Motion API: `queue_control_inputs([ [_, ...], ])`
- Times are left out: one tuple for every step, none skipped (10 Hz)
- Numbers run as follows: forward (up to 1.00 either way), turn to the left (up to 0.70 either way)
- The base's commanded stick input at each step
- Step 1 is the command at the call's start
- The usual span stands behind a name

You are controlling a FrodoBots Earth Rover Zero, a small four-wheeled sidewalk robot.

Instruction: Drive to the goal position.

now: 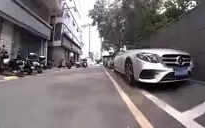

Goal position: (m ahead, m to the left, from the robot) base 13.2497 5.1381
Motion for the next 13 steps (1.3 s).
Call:
queue_control_inputs([
  [0.70,0.00],
  [0.70,0.00],
  [0.70,0.00],
  [0.70,0.00],
  [0.70,0.00],
  [0.70,0.00],
  [0.70,0.00],
  [0.70,0.00],
  [0.70,0.14],
  [0.70,0.03],
  [0.70,0.00],
  [0.70,0.00],
  [0.70,0.00],
])
